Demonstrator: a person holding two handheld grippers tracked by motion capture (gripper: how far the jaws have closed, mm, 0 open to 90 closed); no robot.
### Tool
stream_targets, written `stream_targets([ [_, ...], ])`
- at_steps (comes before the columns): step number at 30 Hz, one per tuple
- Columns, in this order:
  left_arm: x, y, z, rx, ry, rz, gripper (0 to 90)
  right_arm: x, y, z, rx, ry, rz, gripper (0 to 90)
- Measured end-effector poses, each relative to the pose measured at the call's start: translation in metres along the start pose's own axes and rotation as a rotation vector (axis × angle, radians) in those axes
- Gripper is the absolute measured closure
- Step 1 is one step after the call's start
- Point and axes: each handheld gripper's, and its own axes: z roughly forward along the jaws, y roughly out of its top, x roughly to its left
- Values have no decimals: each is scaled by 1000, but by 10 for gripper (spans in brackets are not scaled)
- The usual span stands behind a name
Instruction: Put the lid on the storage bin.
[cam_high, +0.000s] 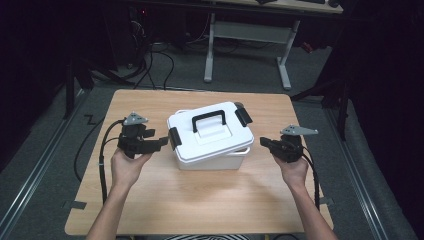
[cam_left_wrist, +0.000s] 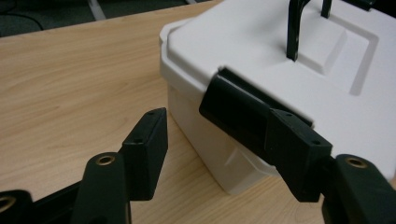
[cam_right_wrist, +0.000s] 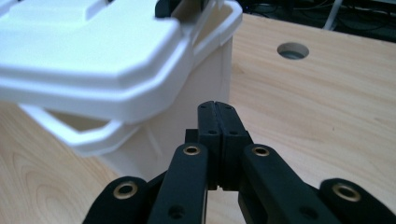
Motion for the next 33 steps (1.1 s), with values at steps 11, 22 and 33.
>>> stream_targets([
  [11,11,5,17,15,116,-66,541,6,22,13,-12,4,-19,900],
  [22,21,13,38,24,104,-125,608,8,31,16,-2,1,-35,900],
  [33,15,19,43,43,79,-87,831,8,31,17,6,11,-38,900],
])
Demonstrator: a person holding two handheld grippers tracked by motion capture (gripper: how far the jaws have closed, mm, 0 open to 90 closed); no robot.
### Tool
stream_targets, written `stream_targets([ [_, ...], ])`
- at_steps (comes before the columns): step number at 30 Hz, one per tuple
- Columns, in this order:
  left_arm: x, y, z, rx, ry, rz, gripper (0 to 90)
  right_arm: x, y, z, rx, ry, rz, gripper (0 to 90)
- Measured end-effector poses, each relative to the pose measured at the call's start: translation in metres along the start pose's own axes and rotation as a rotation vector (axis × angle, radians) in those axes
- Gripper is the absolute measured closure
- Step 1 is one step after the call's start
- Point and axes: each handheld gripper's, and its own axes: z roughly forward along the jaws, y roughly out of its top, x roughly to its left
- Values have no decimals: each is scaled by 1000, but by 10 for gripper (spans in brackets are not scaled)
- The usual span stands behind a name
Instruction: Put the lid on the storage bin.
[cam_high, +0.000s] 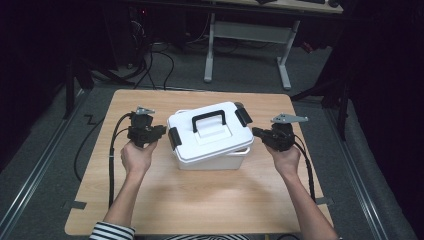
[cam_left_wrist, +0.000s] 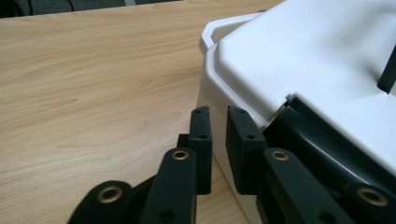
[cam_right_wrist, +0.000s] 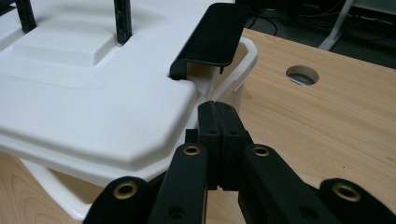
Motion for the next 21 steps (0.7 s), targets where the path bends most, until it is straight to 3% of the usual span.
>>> stream_targets([
  [7,0,1,6,8,-20,-5,900,1,0,2,5,5,-5,900],
  [12,0,2,7,5,-25,-13,900,1,-1,1,5,3,-6,900],
  [21,-6,18,9,28,-9,25,900,7,0,1,4,-1,-24,900],
])
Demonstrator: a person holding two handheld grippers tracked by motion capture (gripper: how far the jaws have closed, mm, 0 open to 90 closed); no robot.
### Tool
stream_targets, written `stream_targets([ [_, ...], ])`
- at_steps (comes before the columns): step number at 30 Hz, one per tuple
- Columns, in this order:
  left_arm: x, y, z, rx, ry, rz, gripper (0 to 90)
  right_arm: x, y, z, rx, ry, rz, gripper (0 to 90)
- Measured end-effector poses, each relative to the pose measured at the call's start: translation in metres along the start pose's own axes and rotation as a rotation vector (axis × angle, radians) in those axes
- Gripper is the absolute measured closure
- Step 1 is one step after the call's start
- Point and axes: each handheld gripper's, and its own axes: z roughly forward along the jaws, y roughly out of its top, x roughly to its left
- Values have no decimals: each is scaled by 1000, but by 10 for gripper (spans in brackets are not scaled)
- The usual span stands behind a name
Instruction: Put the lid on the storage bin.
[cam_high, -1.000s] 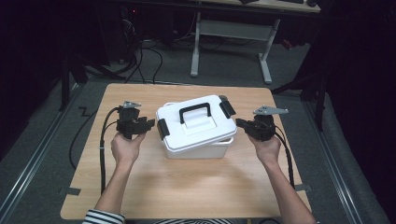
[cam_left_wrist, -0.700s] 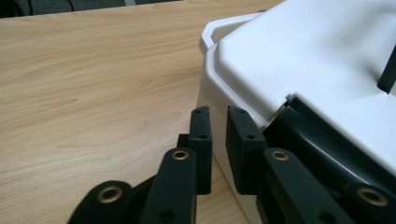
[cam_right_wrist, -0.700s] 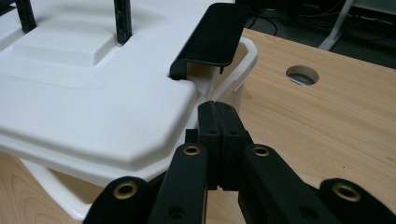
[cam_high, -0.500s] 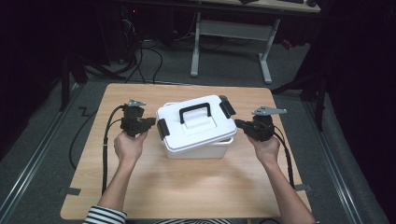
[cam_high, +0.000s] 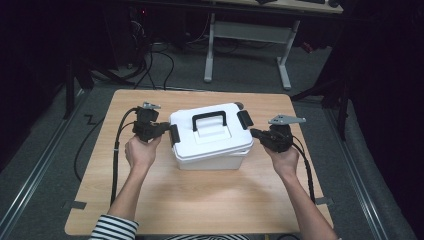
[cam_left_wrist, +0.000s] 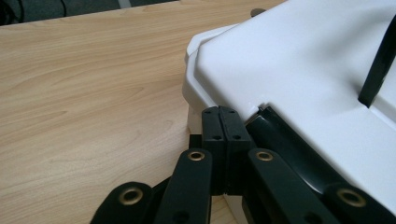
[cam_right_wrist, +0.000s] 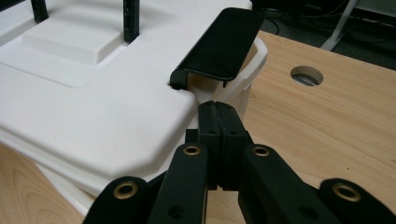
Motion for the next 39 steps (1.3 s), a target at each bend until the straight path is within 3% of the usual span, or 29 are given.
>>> stream_targets([
  [8,3,4,5,2,-9,-7,900,2,-1,-2,0,3,-6,900],
  [18,8,6,15,-9,-35,-44,900,7,-2,-4,3,-8,-18,900],
  [27,7,16,22,6,-2,-31,900,10,-3,-1,19,-21,-19,900],
  [39,8,16,28,30,17,-22,900,9,-3,4,33,-23,-7,900],
])
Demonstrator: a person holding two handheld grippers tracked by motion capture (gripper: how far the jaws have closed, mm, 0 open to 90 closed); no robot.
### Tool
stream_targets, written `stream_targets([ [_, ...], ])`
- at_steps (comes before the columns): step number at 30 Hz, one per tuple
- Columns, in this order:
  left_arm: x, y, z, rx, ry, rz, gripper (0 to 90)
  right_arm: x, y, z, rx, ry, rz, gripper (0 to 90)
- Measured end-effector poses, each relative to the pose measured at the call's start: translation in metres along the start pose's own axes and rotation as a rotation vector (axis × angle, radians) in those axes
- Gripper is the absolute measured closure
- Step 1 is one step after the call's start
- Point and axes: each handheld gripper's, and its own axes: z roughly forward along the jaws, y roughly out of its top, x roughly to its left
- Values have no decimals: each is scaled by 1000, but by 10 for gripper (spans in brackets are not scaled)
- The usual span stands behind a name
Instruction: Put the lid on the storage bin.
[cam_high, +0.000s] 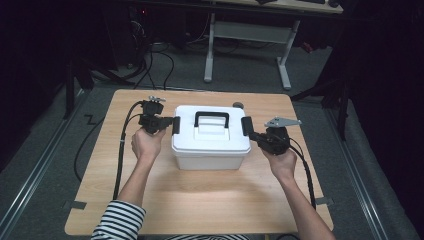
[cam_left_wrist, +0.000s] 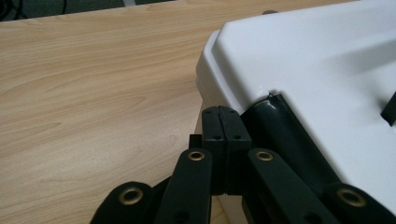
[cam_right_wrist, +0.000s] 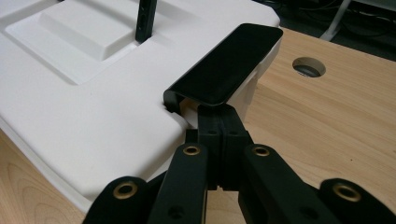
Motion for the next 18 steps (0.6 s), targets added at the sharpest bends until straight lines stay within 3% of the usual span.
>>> stream_targets([
  [3,-2,0,0,0,21,18,900,1,1,0,-3,1,0,900],
  [11,-1,-1,-2,9,16,26,900,1,1,0,-2,-2,-3,899],
  [18,-2,-1,-9,-17,16,36,900,2,1,0,6,-15,-27,892],
])
